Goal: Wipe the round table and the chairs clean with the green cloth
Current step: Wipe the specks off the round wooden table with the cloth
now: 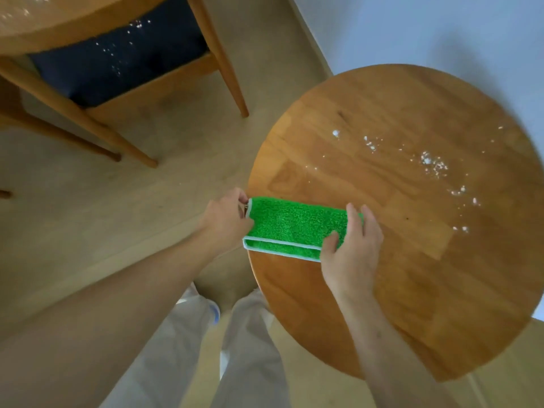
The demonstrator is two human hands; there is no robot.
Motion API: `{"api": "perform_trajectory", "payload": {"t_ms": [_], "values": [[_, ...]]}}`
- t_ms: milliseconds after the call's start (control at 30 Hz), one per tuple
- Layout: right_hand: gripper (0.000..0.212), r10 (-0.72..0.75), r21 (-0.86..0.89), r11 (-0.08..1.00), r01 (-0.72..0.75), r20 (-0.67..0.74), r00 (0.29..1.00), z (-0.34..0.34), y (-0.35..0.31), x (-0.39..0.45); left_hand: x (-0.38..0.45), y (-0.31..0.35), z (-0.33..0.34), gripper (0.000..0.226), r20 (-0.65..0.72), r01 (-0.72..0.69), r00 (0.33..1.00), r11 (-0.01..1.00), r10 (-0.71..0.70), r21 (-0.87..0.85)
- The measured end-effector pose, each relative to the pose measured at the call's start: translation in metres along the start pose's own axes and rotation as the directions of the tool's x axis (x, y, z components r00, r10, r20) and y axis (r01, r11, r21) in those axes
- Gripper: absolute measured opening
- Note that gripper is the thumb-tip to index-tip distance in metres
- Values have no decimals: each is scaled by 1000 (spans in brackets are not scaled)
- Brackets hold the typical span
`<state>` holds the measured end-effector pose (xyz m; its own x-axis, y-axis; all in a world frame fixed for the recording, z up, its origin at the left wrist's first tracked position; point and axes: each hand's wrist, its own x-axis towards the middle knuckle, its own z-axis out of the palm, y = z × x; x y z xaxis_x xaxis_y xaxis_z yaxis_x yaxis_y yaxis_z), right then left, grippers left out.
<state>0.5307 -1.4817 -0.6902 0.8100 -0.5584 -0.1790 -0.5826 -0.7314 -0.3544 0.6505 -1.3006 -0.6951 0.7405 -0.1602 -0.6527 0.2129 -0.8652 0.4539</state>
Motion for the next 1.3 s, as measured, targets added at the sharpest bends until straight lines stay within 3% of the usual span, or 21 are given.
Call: {"api": "perform_trajectory", "payload": {"t_ms": [67,167,333,433,633,767,833,967,1133,1233,1300], "values": [[64,-35,-16,999,37,100,994,18,-19,-7,0,-7,3,30,11,3,1000,999,-2,-38],[88,139,-94,989,-115,297,945,47,-50,-12,6,-13,5,36,34,28,999,996,-25,-86],[89,324,-95,946,-310,236,916,76,-70,-4,14,-23,9,38,62,26,998,994,-20,-102],[90,272,-121,960,-252,199,941,78,-66,-1,17,-23,11,38,85,39,996,989,-27,-143],[98,11,-252,966,49,230,973,61,-29,36,32,-2,10,39,127,78,991,949,-41,-306],[110,269,-241,944,-227,161,949,46,-25,54,34,1,14,60,94,93,994,930,-63,-357],[103,320,-198,939,-283,189,928,45,-32,43,36,1,15,61,58,87,996,919,-70,-384],[94,266,-173,960,-222,297,917,52,-48,14,47,15,14,45,-39,91,992,882,-123,-462],[88,87,-100,994,-53,387,918,51,-57,7,73,45,12,54,-120,110,978,907,-173,-407],[86,65,-43,998,-52,382,922,56,-70,26,91,59,11,59,-157,111,971,924,-178,-365],[88,25,-108,994,8,305,952,62,-78,34,102,65,13,61,-184,103,966,926,-180,-362]]}}
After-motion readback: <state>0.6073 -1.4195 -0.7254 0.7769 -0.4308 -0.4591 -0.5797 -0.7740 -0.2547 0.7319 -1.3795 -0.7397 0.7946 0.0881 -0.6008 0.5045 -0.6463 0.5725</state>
